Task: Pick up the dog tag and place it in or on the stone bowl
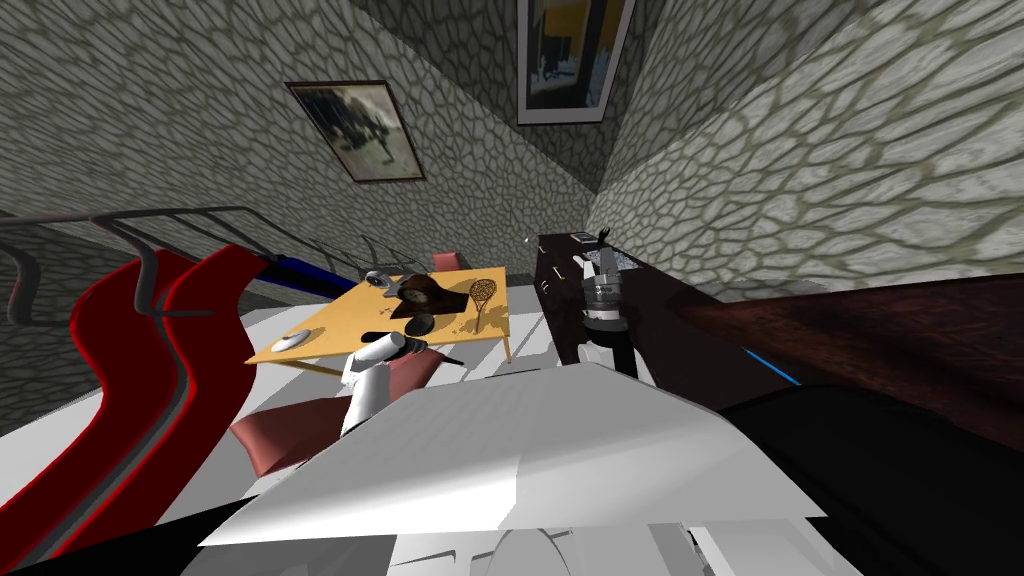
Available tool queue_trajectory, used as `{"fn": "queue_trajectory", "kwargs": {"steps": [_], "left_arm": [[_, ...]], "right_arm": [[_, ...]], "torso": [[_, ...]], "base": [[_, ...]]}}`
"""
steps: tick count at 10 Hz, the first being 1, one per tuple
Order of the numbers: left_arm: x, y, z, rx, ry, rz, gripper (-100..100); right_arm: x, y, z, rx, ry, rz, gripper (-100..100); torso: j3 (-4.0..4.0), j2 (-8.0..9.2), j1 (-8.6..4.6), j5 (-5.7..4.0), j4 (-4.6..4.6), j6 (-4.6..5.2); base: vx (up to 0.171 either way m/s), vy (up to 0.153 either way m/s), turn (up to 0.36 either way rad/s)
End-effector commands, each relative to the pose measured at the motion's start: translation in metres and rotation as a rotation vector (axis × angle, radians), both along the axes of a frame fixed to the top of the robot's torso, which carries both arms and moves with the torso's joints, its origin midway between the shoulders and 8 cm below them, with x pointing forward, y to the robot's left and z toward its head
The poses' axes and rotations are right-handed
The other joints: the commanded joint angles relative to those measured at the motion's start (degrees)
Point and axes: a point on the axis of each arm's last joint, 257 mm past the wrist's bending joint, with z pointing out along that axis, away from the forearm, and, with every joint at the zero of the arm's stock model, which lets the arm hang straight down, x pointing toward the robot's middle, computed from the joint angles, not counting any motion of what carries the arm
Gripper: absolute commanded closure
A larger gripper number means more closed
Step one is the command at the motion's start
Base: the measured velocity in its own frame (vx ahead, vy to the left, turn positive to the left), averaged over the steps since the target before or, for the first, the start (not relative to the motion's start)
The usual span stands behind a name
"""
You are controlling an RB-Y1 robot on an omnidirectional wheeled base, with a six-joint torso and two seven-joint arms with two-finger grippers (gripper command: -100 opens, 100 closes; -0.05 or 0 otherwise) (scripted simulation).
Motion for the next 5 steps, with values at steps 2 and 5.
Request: {"fn": "queue_trajectory", "kwargs": {"steps": [2,5], "left_arm": [[0.002,0.008,0.017,0.023,0.004,-0.001,100],[0.013,0.01,0.035,0.059,-0.013,-0.013,100]], "right_arm": [[0.0,0.0,0.0,0.0,0.0,0.0,0],[0.0,0.0,0.0,0.0,0.0,0.0,0]], "torso": [[-0.03,-0.05,-0.02,0.0,-0.01,0.02],[-0.1,-0.22,-0.06,-0.01,0.01,0.13]], "base": [[0.044,0.111,-0.052],[0.074,0.109,-0.061]]}}
